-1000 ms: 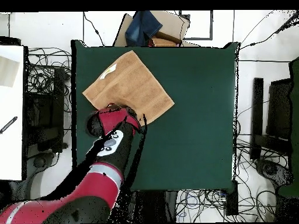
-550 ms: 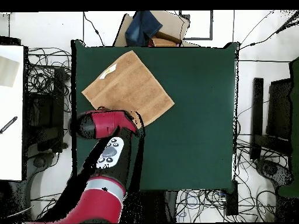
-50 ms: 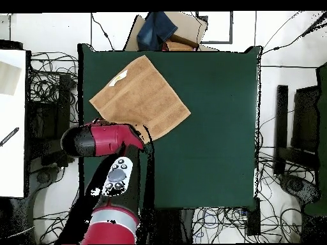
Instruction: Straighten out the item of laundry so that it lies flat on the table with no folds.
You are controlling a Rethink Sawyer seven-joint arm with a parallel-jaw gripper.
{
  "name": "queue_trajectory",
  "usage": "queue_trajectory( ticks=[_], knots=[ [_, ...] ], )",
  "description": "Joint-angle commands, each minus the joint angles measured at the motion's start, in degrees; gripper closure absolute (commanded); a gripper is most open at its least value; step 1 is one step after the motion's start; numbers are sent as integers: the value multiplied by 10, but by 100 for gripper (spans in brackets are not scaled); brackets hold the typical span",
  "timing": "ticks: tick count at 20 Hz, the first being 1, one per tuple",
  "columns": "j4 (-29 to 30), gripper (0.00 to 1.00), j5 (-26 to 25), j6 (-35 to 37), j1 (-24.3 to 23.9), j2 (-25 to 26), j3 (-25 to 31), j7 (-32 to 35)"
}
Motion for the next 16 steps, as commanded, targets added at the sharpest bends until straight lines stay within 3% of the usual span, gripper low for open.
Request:
queue_trajectory(
  ticks=[1, 7, 16],
  knots=[
    [82, 100, 15, -30, -39, -17, 77, 54],
    [98, 100, -4, -88, -142, 11, 164, 11],
    [97, 100, -30, -65, -156, 4, 164, 12]
  ],
)
